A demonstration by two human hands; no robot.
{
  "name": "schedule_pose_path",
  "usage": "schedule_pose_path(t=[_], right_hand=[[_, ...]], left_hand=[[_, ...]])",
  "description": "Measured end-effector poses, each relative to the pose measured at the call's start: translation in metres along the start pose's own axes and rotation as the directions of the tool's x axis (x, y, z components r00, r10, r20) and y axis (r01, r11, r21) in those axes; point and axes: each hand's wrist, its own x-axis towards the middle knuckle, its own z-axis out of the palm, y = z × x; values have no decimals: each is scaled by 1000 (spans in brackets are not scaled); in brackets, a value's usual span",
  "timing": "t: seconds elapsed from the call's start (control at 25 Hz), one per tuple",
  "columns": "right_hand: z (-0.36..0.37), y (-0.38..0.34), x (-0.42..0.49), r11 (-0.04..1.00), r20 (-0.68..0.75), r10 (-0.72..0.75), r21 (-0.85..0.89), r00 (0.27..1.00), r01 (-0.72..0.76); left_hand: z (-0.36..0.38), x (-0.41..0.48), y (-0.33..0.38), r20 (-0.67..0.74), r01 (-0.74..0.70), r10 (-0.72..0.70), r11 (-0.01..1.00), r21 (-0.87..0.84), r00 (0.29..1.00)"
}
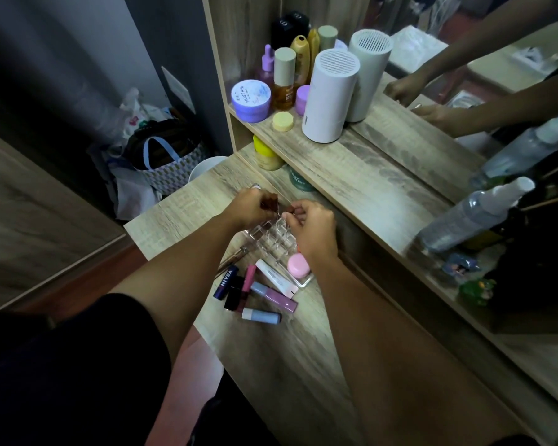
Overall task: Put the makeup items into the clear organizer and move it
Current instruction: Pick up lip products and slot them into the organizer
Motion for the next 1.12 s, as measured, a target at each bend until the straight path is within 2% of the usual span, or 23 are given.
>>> schedule_pose_path(t=[0.24, 0.4, 0.64, 0.8, 0.92, 1.0, 1.12], right_hand=[[5, -1, 0, 1000, 15, 5, -29, 1000, -5], [4, -1, 0, 997, 19, 16, -77, 1000, -14], [-1, -2, -5, 993, 5, 28, -118, 1000, -28], [-7, -9, -16, 994, -34, 38, -103, 999, -41], [-12, -15, -31, 995, -47, -29, -97, 998, 24], [-11, -13, -49, 990, -1, -90, -109, 996, 90], [1, 1, -87, 958, 211, -104, -241, 972, 154]], left_hand=[[-4, -3, 1, -13, -56, 55, 997, -55, 998], [-6, -1, 0, 22, -65, 66, 998, -19, 998], [-15, -8, 0, 30, -14, 15, 999, -31, 999], [-26, -30, -6, -22, 38, -39, 998, -53, 999], [-31, -56, -13, -73, 38, -42, 998, -56, 996], [-30, -75, -24, -73, 54, -57, 998, -39, 996], [-16, -106, -47, -34, 114, -114, 993, -15, 993]])
